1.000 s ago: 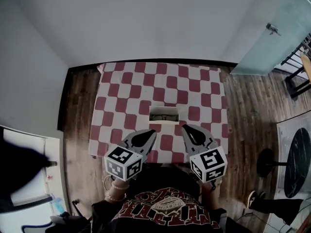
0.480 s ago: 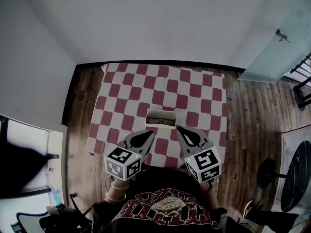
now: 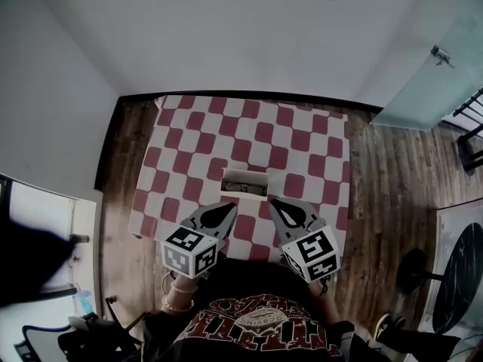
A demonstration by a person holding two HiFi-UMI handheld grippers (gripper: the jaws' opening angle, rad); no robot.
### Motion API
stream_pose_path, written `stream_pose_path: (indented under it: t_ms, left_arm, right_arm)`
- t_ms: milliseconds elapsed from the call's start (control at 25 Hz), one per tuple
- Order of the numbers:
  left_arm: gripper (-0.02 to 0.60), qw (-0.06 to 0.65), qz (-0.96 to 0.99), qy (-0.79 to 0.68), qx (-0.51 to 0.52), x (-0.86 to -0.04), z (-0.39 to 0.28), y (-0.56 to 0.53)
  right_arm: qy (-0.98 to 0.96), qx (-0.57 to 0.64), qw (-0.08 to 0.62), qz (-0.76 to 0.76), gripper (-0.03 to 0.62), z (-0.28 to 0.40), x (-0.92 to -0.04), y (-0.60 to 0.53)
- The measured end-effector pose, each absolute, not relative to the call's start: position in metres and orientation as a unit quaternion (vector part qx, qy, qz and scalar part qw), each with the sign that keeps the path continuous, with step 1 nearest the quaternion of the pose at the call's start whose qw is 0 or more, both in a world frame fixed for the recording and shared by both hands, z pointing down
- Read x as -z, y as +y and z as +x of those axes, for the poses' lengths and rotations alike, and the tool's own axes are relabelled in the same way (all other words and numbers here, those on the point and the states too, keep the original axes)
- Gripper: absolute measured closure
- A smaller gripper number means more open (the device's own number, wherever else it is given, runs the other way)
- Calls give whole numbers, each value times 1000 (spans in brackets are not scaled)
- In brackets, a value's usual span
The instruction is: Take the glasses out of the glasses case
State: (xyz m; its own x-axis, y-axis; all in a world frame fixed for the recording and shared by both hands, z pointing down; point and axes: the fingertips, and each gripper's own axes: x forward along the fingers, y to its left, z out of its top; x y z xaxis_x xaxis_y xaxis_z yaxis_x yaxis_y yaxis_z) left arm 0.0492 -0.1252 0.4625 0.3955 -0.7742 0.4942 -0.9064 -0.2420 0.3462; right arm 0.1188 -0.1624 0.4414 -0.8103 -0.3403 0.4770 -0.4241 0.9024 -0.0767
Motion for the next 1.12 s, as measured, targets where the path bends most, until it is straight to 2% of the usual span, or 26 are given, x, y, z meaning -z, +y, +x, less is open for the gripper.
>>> stream_pose_path:
  t_ms: [1120]
  left_arm:
    - [572, 340, 814, -451, -132, -494, -9, -144]
  right_arm:
    - [-915, -127, 284, 258, 572, 53, -480, -167]
